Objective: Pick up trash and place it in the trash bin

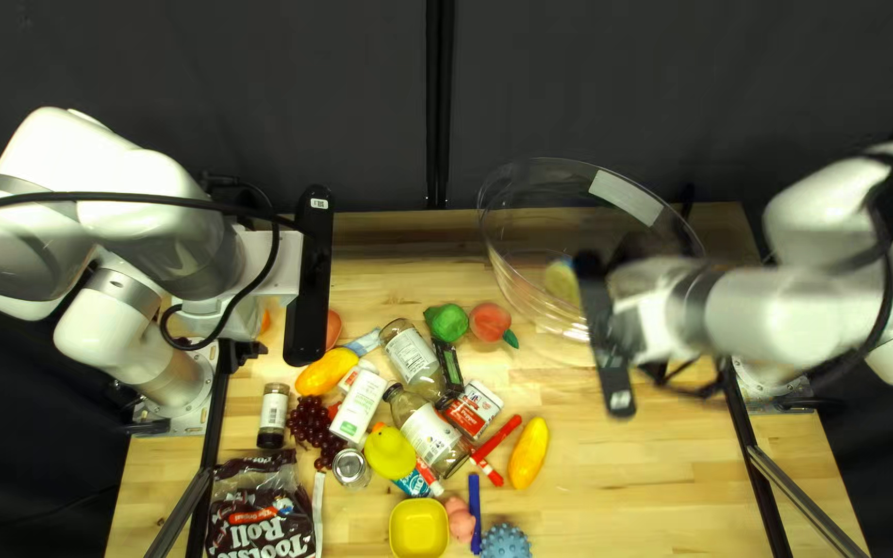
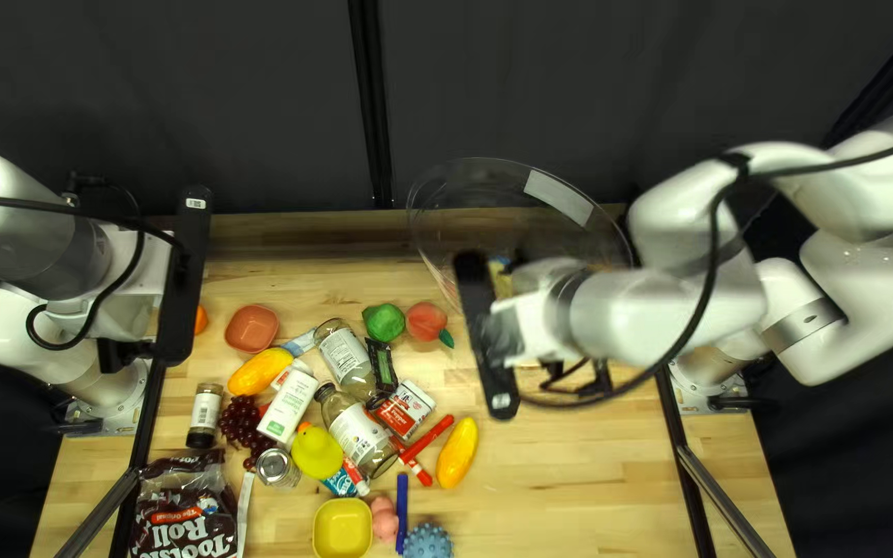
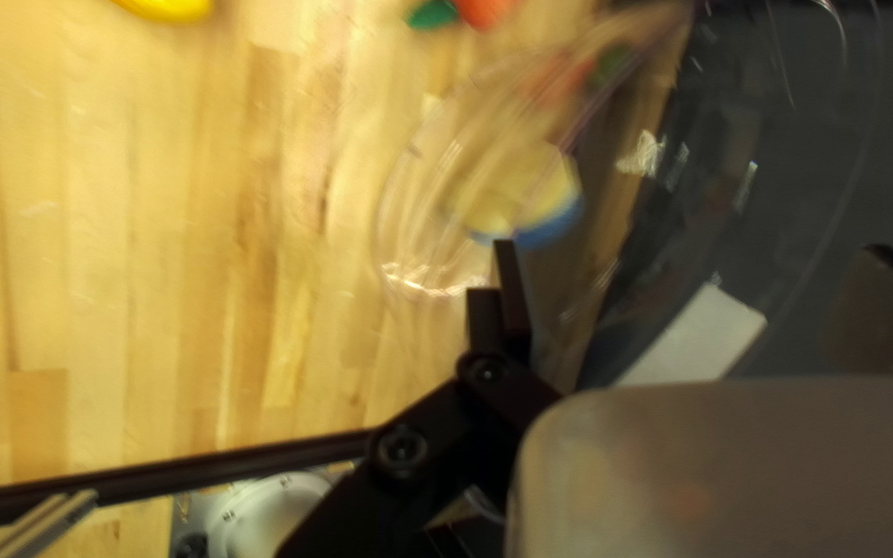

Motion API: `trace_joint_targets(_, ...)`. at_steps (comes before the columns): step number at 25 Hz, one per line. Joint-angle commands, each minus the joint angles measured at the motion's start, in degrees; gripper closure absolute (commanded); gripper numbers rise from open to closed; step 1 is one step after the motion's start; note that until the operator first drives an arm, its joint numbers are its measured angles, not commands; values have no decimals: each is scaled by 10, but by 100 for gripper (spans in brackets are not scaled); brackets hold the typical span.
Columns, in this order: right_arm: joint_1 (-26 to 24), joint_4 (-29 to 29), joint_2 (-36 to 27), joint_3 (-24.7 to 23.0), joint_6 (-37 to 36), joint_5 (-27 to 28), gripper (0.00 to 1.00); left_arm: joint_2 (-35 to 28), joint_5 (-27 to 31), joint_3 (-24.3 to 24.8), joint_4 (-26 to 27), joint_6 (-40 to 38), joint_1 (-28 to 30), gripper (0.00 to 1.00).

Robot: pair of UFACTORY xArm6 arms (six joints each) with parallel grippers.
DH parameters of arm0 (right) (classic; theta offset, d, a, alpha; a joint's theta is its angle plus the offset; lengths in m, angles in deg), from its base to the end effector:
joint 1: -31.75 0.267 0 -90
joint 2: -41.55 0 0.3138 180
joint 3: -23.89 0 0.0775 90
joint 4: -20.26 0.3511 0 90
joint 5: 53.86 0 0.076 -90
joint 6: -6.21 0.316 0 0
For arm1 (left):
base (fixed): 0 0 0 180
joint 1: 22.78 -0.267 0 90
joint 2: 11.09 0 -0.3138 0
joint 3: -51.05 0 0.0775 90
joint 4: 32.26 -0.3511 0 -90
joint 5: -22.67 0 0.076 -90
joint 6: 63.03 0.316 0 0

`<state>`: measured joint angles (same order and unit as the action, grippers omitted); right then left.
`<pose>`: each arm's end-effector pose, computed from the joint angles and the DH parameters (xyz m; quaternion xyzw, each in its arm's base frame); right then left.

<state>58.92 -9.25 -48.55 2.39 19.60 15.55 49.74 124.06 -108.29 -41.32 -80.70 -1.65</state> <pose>0.4510 0.0825 0.2403 0.9491 0.2066 0.0760 0.2254 0.2444 -0.0396 0.3542 -0.9965 0.0164 -0.0022 0.0817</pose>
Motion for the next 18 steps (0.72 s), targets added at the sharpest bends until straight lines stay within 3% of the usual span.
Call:
trace_joint_targets(1,5,18,95,2,-10,-108,0,0,0,0,0,0,0,0)
trace_joint_targets(7,-4,36,163,-38,-52,-212,0,0,0,0,0,0,0,0)
trace_joint_targets(18,-43,75,228,-42,-168,-276,0,0,0,0,0,0,0,0)
